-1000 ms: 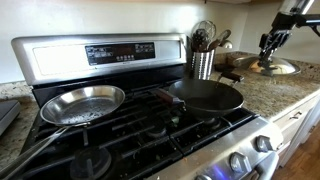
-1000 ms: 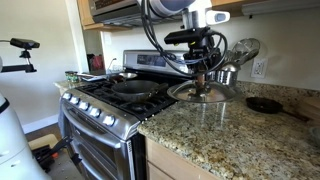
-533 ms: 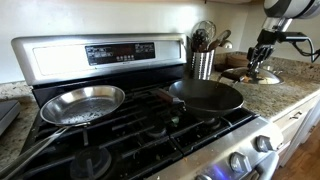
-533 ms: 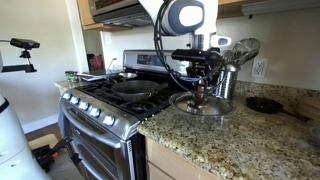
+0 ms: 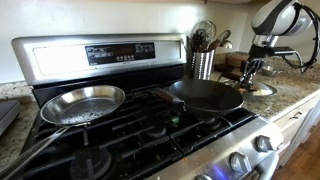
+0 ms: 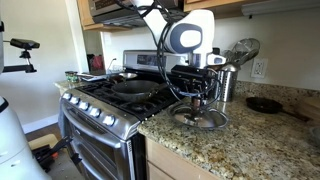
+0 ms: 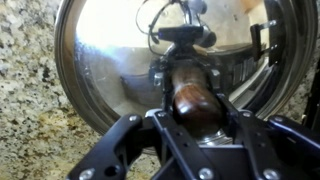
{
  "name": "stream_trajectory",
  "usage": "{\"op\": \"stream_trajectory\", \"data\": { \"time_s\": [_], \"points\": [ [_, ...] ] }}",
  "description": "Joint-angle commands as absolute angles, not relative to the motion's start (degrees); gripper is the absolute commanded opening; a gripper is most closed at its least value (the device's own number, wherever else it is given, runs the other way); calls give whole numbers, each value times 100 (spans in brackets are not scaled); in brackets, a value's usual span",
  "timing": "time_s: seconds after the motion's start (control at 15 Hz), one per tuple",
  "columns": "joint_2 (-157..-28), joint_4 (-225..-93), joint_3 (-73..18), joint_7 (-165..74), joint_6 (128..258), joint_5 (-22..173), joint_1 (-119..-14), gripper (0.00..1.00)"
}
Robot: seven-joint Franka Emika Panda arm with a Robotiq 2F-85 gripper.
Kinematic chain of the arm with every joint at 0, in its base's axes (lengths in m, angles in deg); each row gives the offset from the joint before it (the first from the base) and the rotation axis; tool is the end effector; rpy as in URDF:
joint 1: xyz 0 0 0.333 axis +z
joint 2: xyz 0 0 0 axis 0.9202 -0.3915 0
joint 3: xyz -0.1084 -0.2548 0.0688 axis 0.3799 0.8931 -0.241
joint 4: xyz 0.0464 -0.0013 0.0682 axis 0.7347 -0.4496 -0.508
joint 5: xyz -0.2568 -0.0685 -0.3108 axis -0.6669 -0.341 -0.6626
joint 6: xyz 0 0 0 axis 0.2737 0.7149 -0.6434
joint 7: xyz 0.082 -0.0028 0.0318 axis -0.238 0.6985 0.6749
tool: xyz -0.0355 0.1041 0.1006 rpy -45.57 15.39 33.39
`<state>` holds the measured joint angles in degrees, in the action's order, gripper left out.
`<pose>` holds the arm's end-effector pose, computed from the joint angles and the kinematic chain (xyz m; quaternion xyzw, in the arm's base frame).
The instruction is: Uncover the pan and put the lid on the counter
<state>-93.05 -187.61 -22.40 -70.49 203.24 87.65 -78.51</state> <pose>0.5588 -0.2110 0.2038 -0.9954 0.0657 -0.0697 0.0052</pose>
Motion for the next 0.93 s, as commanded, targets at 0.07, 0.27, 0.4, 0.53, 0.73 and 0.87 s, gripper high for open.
{"op": "stream_trajectory", "data": {
  "time_s": [0.07, 0.27, 0.4, 0.53, 0.73, 0.87],
  "points": [
    [-9378, -18901, -2372, -7075, 20822, 8507, -7956, 20],
    [-9419, -19039, -2415, -7079, 21138, 8389, -7973, 20],
    [-9406, -19154, -2454, -7080, 21302, 8396, -7997, 20],
    [-9292, -19319, -2484, -7077, 21384, 8422, -8007, 33],
    [-8917, -19669, -2474, -7073, 21604, 8354, -7979, 77],
    [-8541, -19956, -2471, -7147, 21759, 8249, -7954, 88]
  ]
}}
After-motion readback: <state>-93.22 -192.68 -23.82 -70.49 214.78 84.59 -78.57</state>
